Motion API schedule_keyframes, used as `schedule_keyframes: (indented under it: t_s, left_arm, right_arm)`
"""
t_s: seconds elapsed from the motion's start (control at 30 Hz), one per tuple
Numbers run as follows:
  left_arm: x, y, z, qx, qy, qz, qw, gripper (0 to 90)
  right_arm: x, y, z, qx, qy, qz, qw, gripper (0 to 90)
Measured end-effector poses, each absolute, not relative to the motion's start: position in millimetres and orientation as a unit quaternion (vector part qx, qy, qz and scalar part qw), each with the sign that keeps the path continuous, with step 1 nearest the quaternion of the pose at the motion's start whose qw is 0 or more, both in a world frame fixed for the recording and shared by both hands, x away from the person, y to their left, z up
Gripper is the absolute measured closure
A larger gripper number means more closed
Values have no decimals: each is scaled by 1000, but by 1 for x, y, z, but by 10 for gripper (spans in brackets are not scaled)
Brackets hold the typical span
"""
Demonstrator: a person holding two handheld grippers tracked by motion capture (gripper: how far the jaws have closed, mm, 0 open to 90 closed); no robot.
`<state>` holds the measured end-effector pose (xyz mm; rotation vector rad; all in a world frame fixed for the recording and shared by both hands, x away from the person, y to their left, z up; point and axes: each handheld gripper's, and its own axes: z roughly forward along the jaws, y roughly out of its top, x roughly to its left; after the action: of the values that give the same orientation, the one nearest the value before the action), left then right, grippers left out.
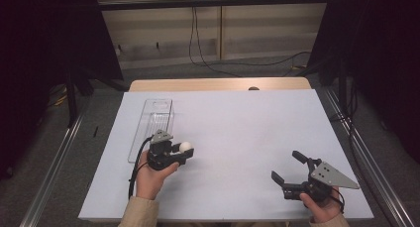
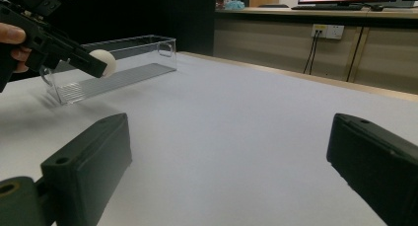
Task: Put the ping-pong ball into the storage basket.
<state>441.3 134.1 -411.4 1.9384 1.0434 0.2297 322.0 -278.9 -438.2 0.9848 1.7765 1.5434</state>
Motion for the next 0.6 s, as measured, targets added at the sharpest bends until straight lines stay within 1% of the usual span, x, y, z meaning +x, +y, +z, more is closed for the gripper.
schedule_keyframes:
  t_s: [0.6]
  left_arm:
    - [442,140,-407,783,421,94,448,512]
  right_arm:
    - [322,-279,-438,367,668,579,290,27]
